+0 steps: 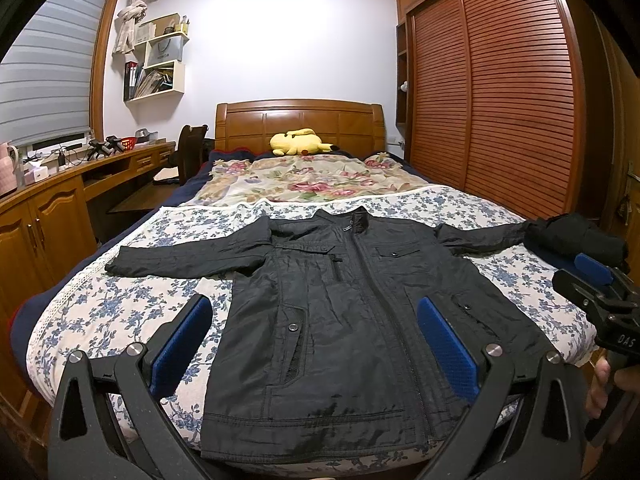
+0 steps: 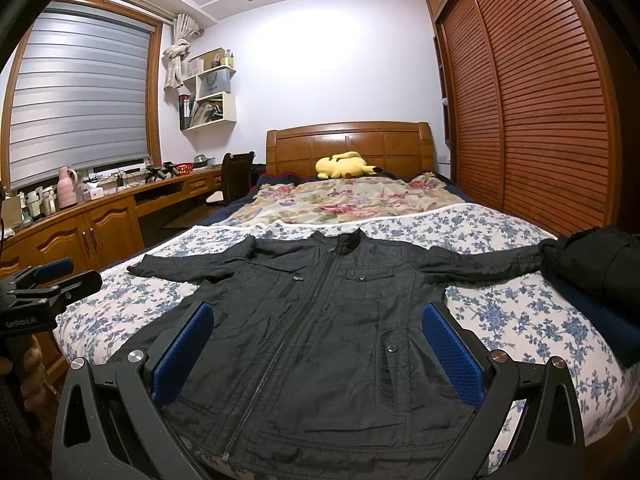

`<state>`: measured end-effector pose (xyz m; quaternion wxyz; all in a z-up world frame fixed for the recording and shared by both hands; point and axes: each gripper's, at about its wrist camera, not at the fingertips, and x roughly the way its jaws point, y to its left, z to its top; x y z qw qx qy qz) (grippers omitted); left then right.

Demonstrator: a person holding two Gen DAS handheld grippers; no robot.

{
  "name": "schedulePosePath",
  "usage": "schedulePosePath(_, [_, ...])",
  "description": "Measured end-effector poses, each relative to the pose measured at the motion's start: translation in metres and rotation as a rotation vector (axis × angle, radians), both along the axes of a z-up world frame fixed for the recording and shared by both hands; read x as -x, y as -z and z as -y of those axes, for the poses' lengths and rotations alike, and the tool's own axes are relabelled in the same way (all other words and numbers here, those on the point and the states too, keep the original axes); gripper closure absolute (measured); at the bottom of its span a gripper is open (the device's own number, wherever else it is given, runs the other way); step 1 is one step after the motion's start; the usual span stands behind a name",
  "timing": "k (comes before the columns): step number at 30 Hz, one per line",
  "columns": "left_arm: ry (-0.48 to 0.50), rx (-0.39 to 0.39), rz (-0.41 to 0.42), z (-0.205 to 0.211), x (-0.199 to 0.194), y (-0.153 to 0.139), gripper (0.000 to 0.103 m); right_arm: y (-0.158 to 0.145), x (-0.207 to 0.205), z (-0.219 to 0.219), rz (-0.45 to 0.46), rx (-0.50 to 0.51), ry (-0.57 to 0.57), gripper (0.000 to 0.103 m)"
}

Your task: Fold large clothes

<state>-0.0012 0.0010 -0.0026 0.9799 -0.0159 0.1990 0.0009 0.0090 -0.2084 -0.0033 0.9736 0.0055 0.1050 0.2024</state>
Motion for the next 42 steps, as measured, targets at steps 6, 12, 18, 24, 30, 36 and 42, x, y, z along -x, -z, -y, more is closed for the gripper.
schedulePosePath(6, [0.0,0.0,0.001,0.0,0.0,0.0,0.0,0.0,0.0,0.0,0.0,0.0,0.001,0.0])
schedulePosePath(12, [0.0,0.0,-0.001,0.0,0.0,0.0,0.0,-0.001,-0.001,0.0,-0.002,-0.003,-0.001,0.0])
schedulePosePath(18, [0.0,0.001,0.0,-0.002,0.001,0.0,0.0,0.0,-0.001,0.0,-0.002,-0.003,-0.001,0.0])
schedulePosePath(24, [0.001,0.001,0.0,-0.002,0.001,0.0,0.0,-0.001,-0.001,0.0,-0.005,-0.006,-0.001,0.0])
schedulePosePath(30, [0.0,0.001,-0.001,-0.002,0.001,0.001,0.0,-0.001,-0.001,0.0,-0.006,-0.007,-0.002,0.0])
schedulePosePath(36, [-0.007,0.017,-0.02,-0.014,-0.001,0.008,0.0,0.002,-0.004,-0.003,-0.017,-0.002,-0.009,0.0])
schedulePosePath(42, [-0.039,0.012,-0.06,-0.025,-0.012,0.027,0.0,0.011,-0.018,-0.016,-0.045,0.04,-0.03,0.0])
